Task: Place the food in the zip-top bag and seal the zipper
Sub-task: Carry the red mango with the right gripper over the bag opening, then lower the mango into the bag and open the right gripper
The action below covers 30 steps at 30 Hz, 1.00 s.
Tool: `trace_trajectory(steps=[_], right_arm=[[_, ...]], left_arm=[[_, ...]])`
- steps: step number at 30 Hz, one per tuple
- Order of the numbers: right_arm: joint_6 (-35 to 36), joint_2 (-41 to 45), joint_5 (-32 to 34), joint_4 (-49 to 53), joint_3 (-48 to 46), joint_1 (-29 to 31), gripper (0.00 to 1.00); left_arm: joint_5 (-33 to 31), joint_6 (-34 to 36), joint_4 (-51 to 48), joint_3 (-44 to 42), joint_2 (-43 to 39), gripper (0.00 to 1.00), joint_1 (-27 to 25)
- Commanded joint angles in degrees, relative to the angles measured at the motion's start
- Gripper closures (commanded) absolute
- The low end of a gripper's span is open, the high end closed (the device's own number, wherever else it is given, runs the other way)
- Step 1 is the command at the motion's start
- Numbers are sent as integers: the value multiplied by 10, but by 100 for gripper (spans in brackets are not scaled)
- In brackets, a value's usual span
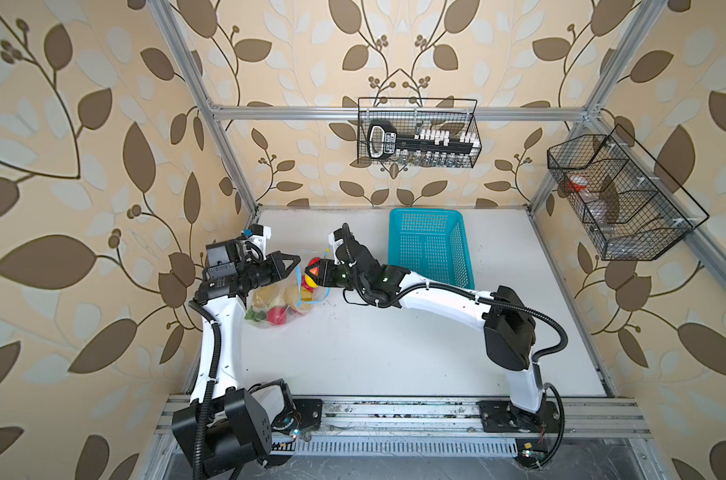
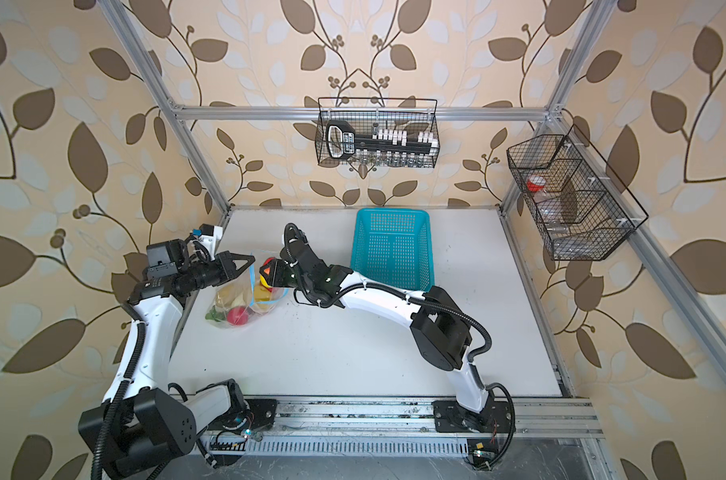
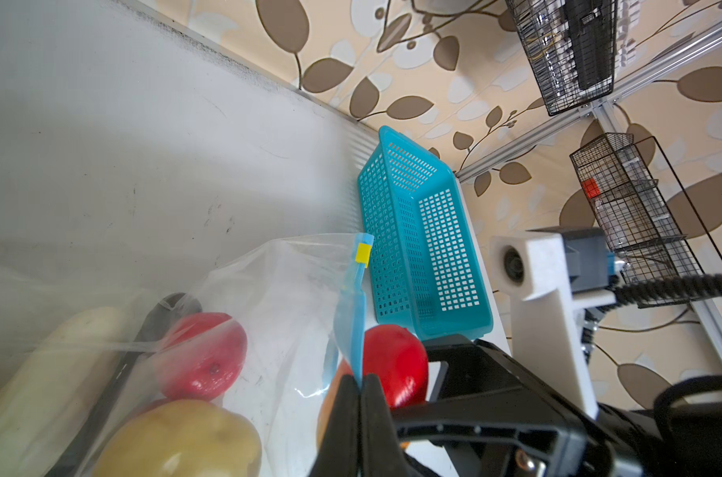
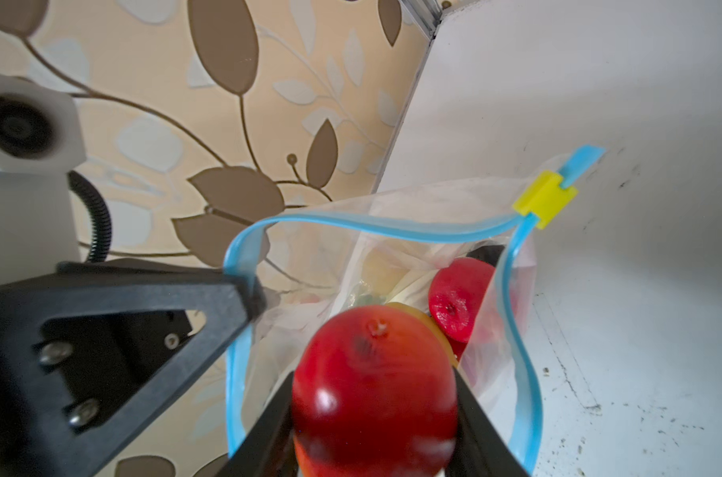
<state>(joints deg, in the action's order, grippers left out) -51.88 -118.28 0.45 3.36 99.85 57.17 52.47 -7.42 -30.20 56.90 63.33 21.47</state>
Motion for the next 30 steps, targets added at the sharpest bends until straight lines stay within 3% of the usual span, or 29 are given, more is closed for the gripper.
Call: trace_trajectory(steps=[1,7,13,15,18,20,30], right_arm=[[8,-18,17,24,29,4,66],[8,-34,24,26,41,12,65],[22,-79,22,58,113,20,61],[26,-98,21,73,144,24,57],[38,-118,3,71,171,25,36],[46,-118,9,66,173,25,30],[58,-68,16,51,136,19,18]], left_arm=[[16,3,1,18,-18,100,6],[31,2,-1,23,-23,100,6],[44,3,-5,29,-24,100,6],[46,2,-3,29,-26,100,6],[42,0,-4,29,-26,100,7],[41,0,-3,28,-26,100,7],[27,-3,-2,28,-28,100,6]])
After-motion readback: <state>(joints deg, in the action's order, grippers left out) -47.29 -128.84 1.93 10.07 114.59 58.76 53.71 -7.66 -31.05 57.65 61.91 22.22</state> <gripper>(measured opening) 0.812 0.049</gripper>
